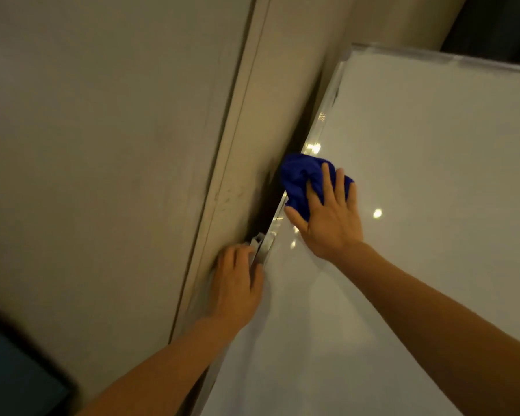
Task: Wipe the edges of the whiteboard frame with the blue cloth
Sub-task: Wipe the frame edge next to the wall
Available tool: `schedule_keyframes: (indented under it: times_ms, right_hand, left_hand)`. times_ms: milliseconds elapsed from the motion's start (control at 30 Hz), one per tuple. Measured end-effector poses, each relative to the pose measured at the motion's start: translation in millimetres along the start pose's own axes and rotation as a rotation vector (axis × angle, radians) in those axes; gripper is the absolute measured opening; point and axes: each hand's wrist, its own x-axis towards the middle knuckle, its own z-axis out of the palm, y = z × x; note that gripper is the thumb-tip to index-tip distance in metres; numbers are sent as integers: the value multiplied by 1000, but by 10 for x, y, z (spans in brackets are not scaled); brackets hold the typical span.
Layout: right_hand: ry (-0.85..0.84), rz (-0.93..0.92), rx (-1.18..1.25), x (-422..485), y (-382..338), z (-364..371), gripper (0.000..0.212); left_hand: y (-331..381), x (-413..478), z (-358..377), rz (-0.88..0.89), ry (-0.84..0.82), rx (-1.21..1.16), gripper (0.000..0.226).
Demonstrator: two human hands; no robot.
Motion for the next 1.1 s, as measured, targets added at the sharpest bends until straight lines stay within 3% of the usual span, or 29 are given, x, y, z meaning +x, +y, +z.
schedule_keyframes:
  times_ms: [67, 167, 233, 300, 367, 433, 500, 567, 633, 733, 767, 867, 933, 1000, 1100]
  right_hand:
    - [-16, -143, -32, 211, 63, -107, 84]
    - [-114, -662, -77, 144, 122, 24, 72]
    - [-118, -795, -80, 348, 304, -21, 62]
    - [-46, -687, -60, 755, 514, -148, 64]
    - [-3, -531, -70, 993, 568, -193, 70]
    - [-5, -550, -92, 885, 440, -32, 72]
    - [-39, -627, -81, 677, 415, 88, 64]
    - [26, -640, -108, 811, 611, -13, 60]
    - [104, -427, -124, 1135, 889, -222, 66]
    - [187, -113, -71, 1383, 986, -372, 75]
    - [192, -157, -54, 1332, 893, -318, 77]
    - [74, -703, 22, 925, 559, -3, 65]
    - [-18, -896, -26, 879, 569, -6, 57]
    - [46, -757, -76, 1186, 732, -184, 63]
    - [229, -285, -27, 1605, 967, -484, 65]
  left_hand:
    - [259, 304, 28, 117, 36, 66, 46]
    - [446, 581, 104, 51, -30, 76, 74]
    - [505, 720, 182, 21, -98, -55, 87]
    - [625, 897, 250, -46, -147, -256, 88]
    - [718, 1088, 320, -132, -180, -298, 73]
    - [693, 1233, 414, -151, -183, -182, 46]
    - [677, 1310, 484, -144, -202, -114, 35]
    - [669, 1297, 488, -181, -295, -212, 56]
    - [699, 1305, 515, -241, -380, -231, 74]
    - [746, 1335, 570, -297, -383, -193, 75]
    - [749, 1341, 585, -294, -357, -200, 71]
    - [755, 1373, 604, -220, -243, -196, 36]
    - [756, 1373, 621, -221, -186, -251, 29]
    - [766, 1349, 637, -256, -192, -364, 58]
    - [787, 1313, 653, -334, -210, -418, 78]
